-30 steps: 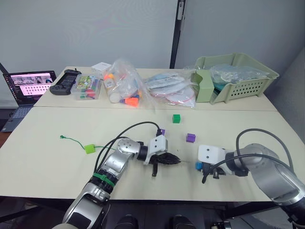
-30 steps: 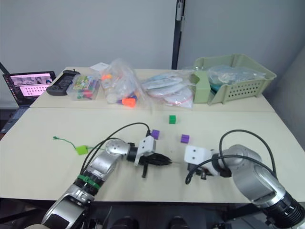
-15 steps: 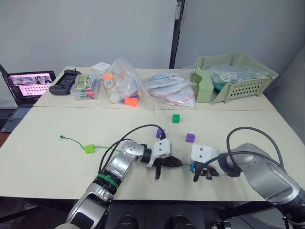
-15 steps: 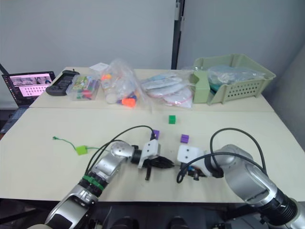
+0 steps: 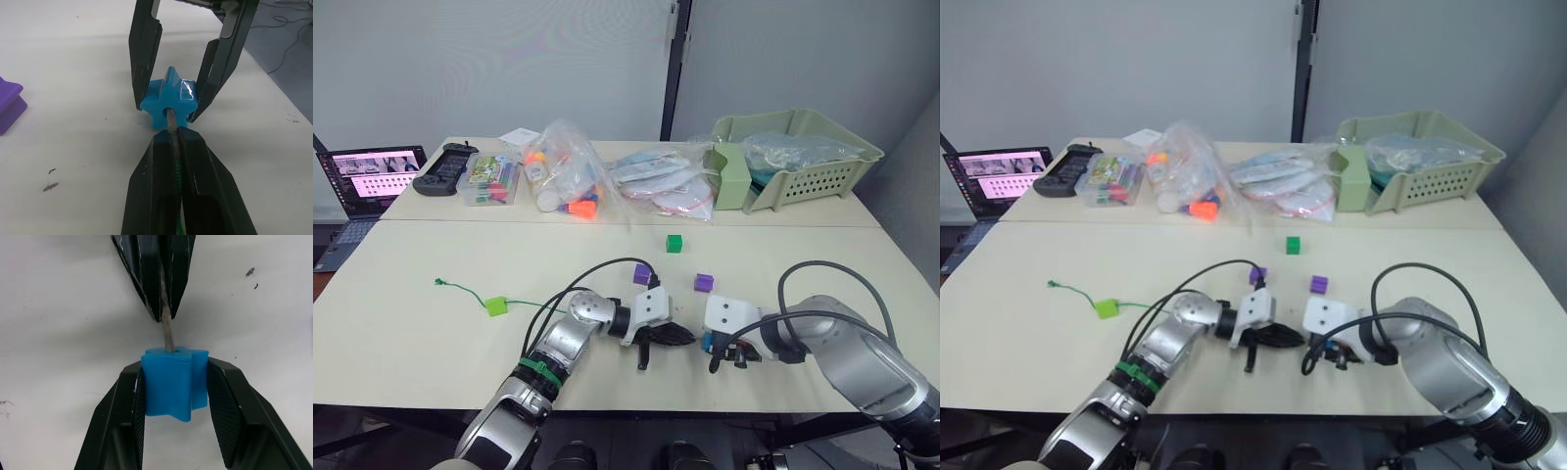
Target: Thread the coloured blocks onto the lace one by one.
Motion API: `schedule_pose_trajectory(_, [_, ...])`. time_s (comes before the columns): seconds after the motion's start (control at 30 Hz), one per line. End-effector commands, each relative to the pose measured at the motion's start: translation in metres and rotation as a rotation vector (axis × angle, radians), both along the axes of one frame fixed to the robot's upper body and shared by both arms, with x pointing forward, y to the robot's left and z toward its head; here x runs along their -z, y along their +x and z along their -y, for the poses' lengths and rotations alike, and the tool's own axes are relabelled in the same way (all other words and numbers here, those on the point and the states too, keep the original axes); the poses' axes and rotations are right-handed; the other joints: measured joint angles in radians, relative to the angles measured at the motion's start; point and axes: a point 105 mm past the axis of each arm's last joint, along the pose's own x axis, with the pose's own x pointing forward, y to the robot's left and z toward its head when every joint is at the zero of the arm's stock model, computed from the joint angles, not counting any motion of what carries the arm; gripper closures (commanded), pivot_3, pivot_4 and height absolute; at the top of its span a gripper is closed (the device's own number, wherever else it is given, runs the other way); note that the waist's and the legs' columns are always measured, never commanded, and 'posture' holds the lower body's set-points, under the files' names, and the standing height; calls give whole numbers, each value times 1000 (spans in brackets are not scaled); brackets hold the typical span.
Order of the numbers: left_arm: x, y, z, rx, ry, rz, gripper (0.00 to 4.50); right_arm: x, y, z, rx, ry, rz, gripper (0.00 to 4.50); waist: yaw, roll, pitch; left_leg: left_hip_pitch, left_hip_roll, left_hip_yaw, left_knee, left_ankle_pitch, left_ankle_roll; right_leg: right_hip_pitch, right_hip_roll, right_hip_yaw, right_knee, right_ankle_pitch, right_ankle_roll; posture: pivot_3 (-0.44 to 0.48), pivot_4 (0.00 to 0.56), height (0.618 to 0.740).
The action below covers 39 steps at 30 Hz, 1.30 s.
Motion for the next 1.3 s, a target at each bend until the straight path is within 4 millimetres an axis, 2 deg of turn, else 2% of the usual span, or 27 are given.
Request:
schedule_pose_trajectory(0.03, [-9, -2, 11, 44, -13, 41, 4500, 0, -3, -5, -31, 2, -1, 3210, 0, 0, 0, 0, 0, 0, 0, 0, 0, 0, 0, 0, 0, 0, 0, 0, 150, 734])
schedule_pose_trajectory(0.5, [-8, -5, 23, 53, -24, 33, 4500, 3, -4, -6, -49, -3, -12, 3210, 0, 0, 0, 0, 0, 0, 0, 0, 0, 0, 0, 0, 0, 0, 0, 0, 150, 734])
schedule_pose_trajectory(0.77, [-7, -2, 20, 21, -22, 17, 4500, 6, -3, -7, -61, -6, -11, 3210, 0, -1, 0, 1, 0, 0, 0, 0, 0, 1, 0, 0, 0, 0, 0, 0, 150, 734])
schedule_pose_trajectory(1.03, [-13, 1, 11, 22, -2, 53, 1861, 7, -3, -6, -61, -9, -15, 3210, -1, -1, 0, 1, 0, 0, 0, 0, 0, 1, 0, 0, 0, 0, 0, 0, 150, 734])
schedule_pose_trajectory(1.3, [-16, 2, -2, 28, 29, 80, 1820, 8, -2, -7, -58, -6, -18, 3210, -3, -1, 0, 1, 0, 0, 0, 0, 0, 1, 1, 0, 0, 0, 0, 0, 150, 734])
